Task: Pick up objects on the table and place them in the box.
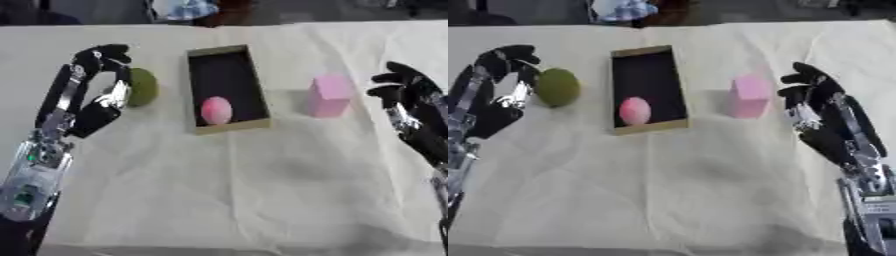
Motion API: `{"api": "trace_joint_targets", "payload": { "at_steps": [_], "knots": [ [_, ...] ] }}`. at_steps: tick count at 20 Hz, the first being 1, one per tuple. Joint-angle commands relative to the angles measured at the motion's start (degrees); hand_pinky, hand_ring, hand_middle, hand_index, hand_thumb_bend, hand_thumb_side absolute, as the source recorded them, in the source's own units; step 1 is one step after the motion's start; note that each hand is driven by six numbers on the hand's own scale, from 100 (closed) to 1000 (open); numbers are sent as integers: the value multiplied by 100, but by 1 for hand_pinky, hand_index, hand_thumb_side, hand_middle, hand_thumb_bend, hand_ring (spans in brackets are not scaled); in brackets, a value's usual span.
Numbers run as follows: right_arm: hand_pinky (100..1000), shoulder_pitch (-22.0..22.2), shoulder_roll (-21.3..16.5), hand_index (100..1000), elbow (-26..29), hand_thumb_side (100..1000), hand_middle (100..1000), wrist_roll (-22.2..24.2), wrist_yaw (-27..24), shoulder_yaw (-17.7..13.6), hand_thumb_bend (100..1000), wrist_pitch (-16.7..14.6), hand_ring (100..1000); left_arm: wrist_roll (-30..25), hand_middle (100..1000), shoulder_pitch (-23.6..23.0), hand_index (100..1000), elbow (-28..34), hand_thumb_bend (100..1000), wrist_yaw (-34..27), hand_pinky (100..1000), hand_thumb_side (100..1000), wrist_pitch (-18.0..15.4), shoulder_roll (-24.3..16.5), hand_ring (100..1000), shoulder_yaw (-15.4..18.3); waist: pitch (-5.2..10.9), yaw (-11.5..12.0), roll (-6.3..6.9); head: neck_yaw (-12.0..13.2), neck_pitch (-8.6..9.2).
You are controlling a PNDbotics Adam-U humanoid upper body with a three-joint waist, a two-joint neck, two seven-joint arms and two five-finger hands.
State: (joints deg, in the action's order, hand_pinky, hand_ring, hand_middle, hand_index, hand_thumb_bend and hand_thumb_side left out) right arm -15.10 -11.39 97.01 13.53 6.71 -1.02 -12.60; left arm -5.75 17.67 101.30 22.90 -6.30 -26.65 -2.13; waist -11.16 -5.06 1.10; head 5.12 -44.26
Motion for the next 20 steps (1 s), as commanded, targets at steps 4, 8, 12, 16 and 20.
{"api": "trace_joint_targets", "payload": {
  "at_steps": [4, 8, 12, 16, 20],
  "knots": [
    [837, -34, -163, 916, 106, 523, 749, 14, 36, -16, 100, -5, 725, -1088, 773, 702, 911, -657, 100, 1049, 805, 488, 60, -1223, 745, -207, 151, -42, 131, -15, 14],
    [837, -22, -172, 915, 95, 523, 749, 37, 40, 7, 100, -8, 725, -1865, 794, 1404, 920, -1439, 195, 1610, 795, 588, -155, -1626, 760, -534, 174, -69, 150, -20, 14],
    [837, -19, -180, 915, 81, 523, 749, 52, 41, 19, 100, -11, 725, -2350, 805, 2141, 927, -2334, 340, 2182, 786, 617, -410, -1663, 768, -836, 189, -84, 149, -33, 14],
    [837, -13, -187, 914, 67, 523, 748, 60, 35, 25, 100, -12, 725, -2538, 804, 2723, 928, -3178, 418, 2765, 780, 674, -688, -1411, 767, -1013, 190, -81, 146, -51, 14],
    [837, -16, -172, 914, 66, 524, 748, 73, 29, 34, 100, -17, 725, -2630, 804, 3132, 928, -3958, 461, 3300, 777, 744, -941, -1038, 769, -1131, 196, -85, 131, -64, 14]
  ]
}}
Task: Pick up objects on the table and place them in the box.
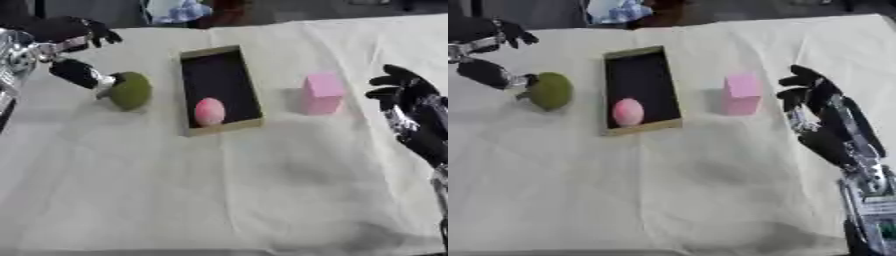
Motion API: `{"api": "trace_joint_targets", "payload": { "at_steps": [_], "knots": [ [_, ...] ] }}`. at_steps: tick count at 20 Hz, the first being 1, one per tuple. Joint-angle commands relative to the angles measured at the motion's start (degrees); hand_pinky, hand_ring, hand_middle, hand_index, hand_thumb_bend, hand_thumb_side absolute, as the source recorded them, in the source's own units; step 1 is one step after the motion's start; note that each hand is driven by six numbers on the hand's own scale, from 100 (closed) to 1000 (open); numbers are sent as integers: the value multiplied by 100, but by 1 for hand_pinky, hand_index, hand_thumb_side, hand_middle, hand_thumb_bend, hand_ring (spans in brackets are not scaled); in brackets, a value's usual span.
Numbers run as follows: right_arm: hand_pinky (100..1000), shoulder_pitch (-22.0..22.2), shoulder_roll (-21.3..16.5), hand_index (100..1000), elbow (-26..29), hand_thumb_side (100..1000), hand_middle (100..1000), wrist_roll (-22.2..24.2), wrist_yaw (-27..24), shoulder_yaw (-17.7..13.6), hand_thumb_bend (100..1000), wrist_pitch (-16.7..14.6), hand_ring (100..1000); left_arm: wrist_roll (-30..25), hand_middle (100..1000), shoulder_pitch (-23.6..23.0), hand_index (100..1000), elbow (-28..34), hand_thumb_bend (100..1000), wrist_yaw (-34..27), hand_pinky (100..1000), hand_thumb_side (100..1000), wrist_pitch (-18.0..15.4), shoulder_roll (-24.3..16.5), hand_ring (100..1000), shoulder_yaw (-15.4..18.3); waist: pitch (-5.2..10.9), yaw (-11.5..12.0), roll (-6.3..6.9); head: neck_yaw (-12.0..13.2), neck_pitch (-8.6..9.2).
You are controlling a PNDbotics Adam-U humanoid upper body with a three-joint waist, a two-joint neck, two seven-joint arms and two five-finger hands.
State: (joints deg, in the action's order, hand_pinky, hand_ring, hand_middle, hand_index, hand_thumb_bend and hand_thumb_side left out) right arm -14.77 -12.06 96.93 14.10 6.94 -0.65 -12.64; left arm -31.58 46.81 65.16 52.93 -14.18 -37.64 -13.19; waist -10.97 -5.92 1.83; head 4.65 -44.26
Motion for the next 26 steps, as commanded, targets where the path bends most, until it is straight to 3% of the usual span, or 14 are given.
{"api": "trace_joint_targets", "payload": {
  "at_steps": [1, 5, 7, 8, 10, 12, 15, 17, 26],
  "knots": [
    [837, -49, -104, 914, 71, 524, 748, 16, 6, -4, 100, -13, 724, -49, 807, 292, 930, -494, 473, 433, 777, 747, -211, 147, 770, -37, 181, 0, 52, -15, 14],
    [837, -39, -98, 913, 62, 523, 748, 12, 6, -8, 100, -11, 724, -3, 808, 484, 928, -978, 537, 1031, 772, 746, -376, 437, 773, -44, 192, 11, 33, -12, 14],
    [838, -37, -92, 913, 62, 523, 747, 13, 5, -9, 100, -12, 724, 125, 800, 534, 918, -1158, 546, 1303, 765, 655, -366, 542, 763, 7, 194, 16, 28, -15, 14],
    [838, -36, -89, 913, 63, 523, 747, 13, 4, -9, 100, -13, 724, 228, 800, 543, 918, -1223, 546, 1418, 765, 655, -342, 577, 763, 27, 194, 17, 27, -17, 14],
    [838, -28, -88, 913, 60, 523, 747, 11, 2, -13, 100, -11, 724, 416, 776, 532, 904, -1327, 564, 1626, 747, 509, -305, 623, 734, 46, 192, 12, 24, -32, 14],
    [838, -25, -91, 913, 58, 523, 747, 8, 0, -18, 100, -10, 724, 552, 755, 510, 889, -1399, 564, 1774, 733, 424, -296, 645, 709, 57, 189, 10, 25, -38, 14],
    [838, -23, -87, 912, 59, 523, 747, 4, -4, -21, 100, -10, 724, 780, 629, 484, 792, -1379, 432, 1858, 672, 369, -292, 640, 586, 91, 188, 14, 24, -58, 14],
    [838, -20, -87, 912, 57, 523, 746, 3, -5, -22, 100, -7, 724, 916, 593, 473, 761, -1288, 372, 1771, 661, 341, -280, 615, 555, 129, 188, 18, 21, -68, 14],
    [838, -16, -80, 911, 40, 523, 746, 6, -15, -13, 100, -5, 723, 1005, 563, 888, 739, -583, 277, 1139, 661, 278, -129, 587, 532, 185, 195, 21, -2, -81, 14]
  ]
}}
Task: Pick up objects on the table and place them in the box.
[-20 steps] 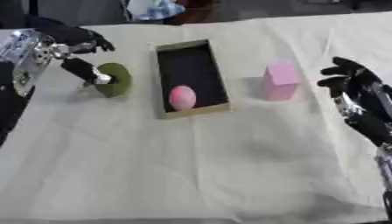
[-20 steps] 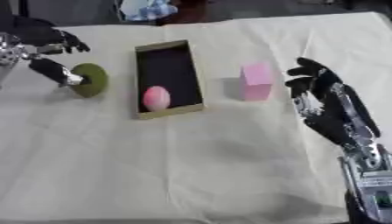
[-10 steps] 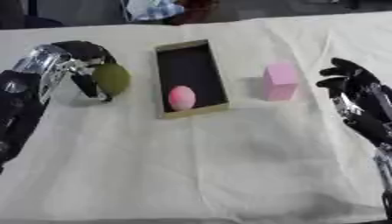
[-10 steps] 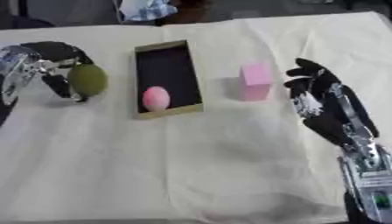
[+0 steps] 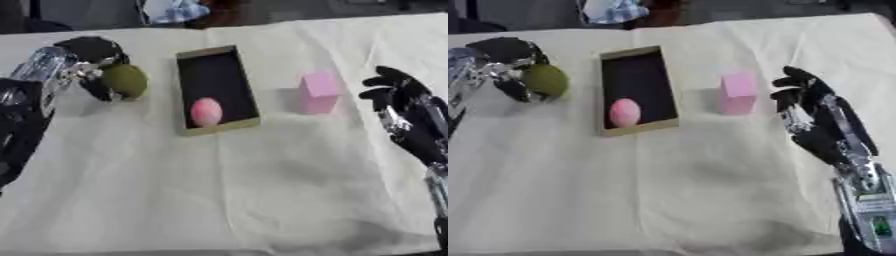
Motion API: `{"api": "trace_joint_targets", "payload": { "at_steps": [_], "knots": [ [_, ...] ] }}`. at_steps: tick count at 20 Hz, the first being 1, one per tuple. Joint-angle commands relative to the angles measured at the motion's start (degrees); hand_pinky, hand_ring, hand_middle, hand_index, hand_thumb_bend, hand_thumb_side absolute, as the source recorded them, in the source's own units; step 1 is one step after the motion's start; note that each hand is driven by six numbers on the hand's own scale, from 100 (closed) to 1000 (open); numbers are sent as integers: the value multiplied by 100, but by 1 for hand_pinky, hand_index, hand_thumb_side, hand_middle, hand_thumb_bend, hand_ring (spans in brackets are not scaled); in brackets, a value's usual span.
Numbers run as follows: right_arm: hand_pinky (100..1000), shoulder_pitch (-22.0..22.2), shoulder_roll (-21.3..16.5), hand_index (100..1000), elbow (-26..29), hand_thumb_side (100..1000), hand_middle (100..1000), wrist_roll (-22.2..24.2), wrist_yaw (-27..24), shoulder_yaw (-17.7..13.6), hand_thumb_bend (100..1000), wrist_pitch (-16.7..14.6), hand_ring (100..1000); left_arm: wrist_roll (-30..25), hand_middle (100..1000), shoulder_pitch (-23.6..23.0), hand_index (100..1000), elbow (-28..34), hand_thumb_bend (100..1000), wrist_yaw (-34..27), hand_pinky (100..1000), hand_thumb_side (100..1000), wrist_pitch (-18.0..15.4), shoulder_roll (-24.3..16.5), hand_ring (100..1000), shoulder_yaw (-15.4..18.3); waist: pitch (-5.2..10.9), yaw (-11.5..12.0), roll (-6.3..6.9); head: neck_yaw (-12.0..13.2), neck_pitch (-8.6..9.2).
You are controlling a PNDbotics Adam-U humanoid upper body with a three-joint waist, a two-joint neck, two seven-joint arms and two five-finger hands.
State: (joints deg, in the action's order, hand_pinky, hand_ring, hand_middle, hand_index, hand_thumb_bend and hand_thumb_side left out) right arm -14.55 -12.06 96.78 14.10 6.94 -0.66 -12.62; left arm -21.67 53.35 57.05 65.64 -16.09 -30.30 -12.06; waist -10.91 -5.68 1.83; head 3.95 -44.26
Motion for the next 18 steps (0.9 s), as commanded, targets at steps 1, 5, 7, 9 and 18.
{"api": "trace_joint_targets", "payload": {
  "at_steps": [1, 5, 7, 9, 18],
  "knots": [
    [838, -42, -76, 911, 54, 523, 745, 11, -19, -8, 100, -8, 723, 9, 564, 305, 740, 233, 275, -137, 662, 276, 84, -88, 533, 61, 187, -12, -6, -7, 14],
    [838, -64, -53, 910, 43, 523, 745, 35, -45, 16, 100, -9, 723, 39, 565, 581, 741, 37, 264, 13, 663, 275, 149, 282, 534, 37, 163, -73, -24, 22, 14],
    [838, -83, -40, 910, 41, 523, 745, 52, -59, 33, 100, -13, 723, 91, 568, 703, 742, -172, 264, 185, 664, 278, 175, 519, 536, 29, 143, -128, -33, 58, 14],
    [838, -108, -23, 910, 44, 523, 745, 69, -72, 48, 100, -17, 722, 182, 574, 787, 748, -382, 261, 384, 666, 281, 179, 726, 542, 32, 120, -182, -42, 83, 14],
    [838, -139, -12, 909, 39, 523, 744, 90, -103, 53, 100, -19, 722, 413, 696, 759, 849, -807, 376, 1112, 709, 330, 68, 1042, 639, 9, 68, -289, -43, 119, 14]
  ]
}}
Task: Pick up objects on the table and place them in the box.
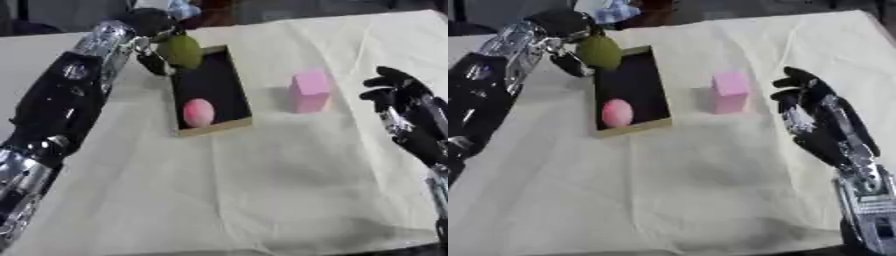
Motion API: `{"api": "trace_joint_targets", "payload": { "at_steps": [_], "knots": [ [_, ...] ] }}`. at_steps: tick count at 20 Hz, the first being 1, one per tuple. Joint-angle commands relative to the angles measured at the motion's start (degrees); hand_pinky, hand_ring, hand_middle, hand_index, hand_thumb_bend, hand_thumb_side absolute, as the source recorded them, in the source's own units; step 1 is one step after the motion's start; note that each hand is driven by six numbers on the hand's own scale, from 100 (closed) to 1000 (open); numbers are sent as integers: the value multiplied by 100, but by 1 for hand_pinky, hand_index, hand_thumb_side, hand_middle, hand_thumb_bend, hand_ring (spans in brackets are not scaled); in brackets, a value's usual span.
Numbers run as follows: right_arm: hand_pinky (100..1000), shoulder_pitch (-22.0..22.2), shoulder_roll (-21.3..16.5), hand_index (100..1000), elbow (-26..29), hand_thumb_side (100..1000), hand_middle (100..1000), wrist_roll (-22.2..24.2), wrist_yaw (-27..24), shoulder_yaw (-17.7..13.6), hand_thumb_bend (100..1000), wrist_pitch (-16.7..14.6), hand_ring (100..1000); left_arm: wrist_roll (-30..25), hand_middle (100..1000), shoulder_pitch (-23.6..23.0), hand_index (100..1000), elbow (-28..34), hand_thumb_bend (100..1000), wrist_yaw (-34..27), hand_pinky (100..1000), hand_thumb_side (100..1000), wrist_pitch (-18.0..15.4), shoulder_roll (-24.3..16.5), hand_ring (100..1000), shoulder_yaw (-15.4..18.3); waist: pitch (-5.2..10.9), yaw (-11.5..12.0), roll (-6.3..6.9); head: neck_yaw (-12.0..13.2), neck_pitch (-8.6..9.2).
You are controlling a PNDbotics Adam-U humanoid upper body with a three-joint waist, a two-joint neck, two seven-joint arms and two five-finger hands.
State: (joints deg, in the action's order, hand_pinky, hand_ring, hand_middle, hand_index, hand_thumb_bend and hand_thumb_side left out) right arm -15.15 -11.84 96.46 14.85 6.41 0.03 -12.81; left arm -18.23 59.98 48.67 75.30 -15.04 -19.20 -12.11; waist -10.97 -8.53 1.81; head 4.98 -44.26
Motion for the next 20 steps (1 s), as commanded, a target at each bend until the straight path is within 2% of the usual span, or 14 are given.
{"api": "trace_joint_targets", "payload": {
  "at_steps": [1, 3, 4, 7, 11, 12, 13, 14, 17, 19, 20],
  "knots": [
    [838, -80, -30, 909, 73, 523, 744, 16, -50, -16, 100, 0, 722, 109, 716, 63, 865, 42, 392, 171, 716, 333, -51, -73, 654, 11, 73, -1, -41, 12, 14],
    [838, -82, -24, 909, 75, 523, 744, 19, -45, -20, 100, 0, 722, 167, 740, -20, 874, 108, 403, 181, 729, 350, -92, -115, 677, -13, 72, 5, -46, 9, 14],
    [839, -84, -25, 909, 74, 523, 743, 17, -42, -25, 100, 1, 722, 156, 758, -60, 886, 166, 417, 181, 741, 434, -138, -157, 696, -41, 73, 9, -49, 8, 14],
    [839, -98, -48, 909, 58, 523, 743, 4, -23, -43, 100, 4, 722, 3, 781, -163, 902, 422, 407, 127, 759, 519, -296, -321, 720, -109, 75, 31, -54, 1, 14],
    [839, -226, -144, 910, -9, 526, 742, 6, 51, -56, 100, 5, 723, -151, 767, -356, 888, 856, 328, -285, 754, 469, -373, -600, 705, -84, 85, 80, -56, -27, 14],
    [839, -305, -196, 911, -44, 530, 743, 4, 85, -63, 100, 7, 724, -133, 744, -434, 868, 989, 246, -479, 747, 434, -349, -671, 683, -57, 89, 91, -64, -38, 14],
    [839, -418, -277, 912, -107, 521, 744, 0, 128, -66, 100, 15, 724, -91, 734, -533, 859, 1149, 210, -732, 745, 422, -314, -752, 673, -26, 93, 103, -73, -51, 14],
    [838, -573, -395, 914, -210, 489, 746, -5, 183, -60, 100, 30, 724, -35, 699, -655, 831, 1338, 104, -1035, 738, 402, -258, -837, 643, 11, 99, 122, -85, -71, 14],
    [838, -1203, -846, 921, -729, 428, 753, -10, 442, 43, 100, 38, 730, 178, 655, -1127, 808, 2045, 100, -2152, 732, 419, 13, -1086, 610, 113, 119, 182, -126, -158, 14],
    [839, -1650, -1137, 933, -1169, 393, 765, 29, 648, 179, 100, 5, 740, 316, 630, -1484, 795, 2566, 100, -2883, 732, 470, 197, -1215, 593, 171, 130, 224, -151, -214, 14],
    [842, -1881, -1283, 943, -1421, 322, 779, 83, 768, 271, 100, -30, 752, 386, 613, -1676, 784, 2834, 100, -3282, 731, 499, 268, -1249, 578, 205, 135, 245, -164, -238, 14]
  ]
}}
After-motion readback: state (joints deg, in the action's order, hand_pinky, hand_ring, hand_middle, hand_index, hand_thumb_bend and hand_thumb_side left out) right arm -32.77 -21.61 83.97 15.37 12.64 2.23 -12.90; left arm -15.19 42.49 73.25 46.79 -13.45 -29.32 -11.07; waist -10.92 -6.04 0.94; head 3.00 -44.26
